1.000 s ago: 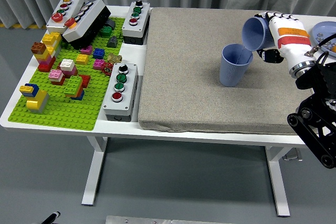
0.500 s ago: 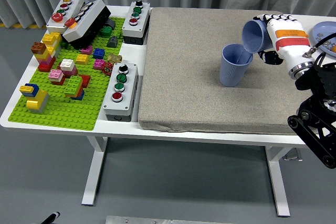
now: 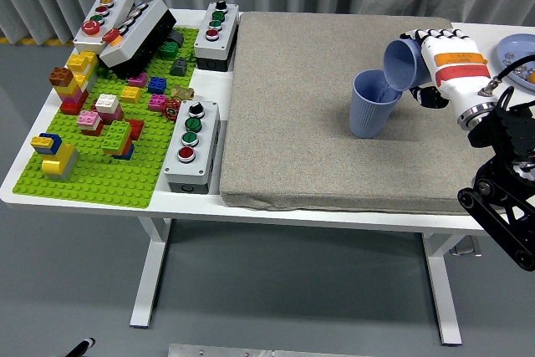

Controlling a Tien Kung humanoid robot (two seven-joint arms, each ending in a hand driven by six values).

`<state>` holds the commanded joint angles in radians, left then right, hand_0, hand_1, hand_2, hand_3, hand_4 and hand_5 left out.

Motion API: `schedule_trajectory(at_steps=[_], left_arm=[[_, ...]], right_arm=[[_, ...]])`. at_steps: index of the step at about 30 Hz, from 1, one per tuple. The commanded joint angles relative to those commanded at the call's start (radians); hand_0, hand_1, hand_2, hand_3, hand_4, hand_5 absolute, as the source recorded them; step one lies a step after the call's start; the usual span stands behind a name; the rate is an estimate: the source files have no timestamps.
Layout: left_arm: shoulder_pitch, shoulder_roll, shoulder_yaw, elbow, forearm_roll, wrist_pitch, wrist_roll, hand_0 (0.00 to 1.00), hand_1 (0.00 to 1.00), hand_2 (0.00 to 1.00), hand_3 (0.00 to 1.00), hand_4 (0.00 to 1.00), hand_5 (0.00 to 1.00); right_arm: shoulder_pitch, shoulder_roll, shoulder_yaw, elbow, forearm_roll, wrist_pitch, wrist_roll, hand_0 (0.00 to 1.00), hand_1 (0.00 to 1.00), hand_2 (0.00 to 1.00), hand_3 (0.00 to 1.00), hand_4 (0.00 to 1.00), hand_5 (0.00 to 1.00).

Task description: Pick cup pour cup place

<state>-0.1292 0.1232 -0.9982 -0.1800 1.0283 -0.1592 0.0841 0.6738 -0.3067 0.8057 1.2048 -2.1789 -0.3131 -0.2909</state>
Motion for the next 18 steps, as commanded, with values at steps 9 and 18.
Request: schedule_trajectory(at_steps=[9,18], left_arm=[[-0.001,0.0,-0.001,0.0,0.001,0.0,0.0,0.835,0.812,0.862,0.778,0.62,0.998],[-0.002,0.0,-0.002,0.0,0.0,0.001,0.0,0.835,0.812,0.863,0.779,0.62,0.998]], right_arm=[[0.011,-0.007,-0.008,0.014,-0.007,0.003,-0.008,0.866,0.766,0.674,0.73,0.734,0.069],[0.02,-0.016,-0.033,0.017,-0.017,0.005,-0.02,0.871,0.768,0.675,0.729,0.733,0.065]])
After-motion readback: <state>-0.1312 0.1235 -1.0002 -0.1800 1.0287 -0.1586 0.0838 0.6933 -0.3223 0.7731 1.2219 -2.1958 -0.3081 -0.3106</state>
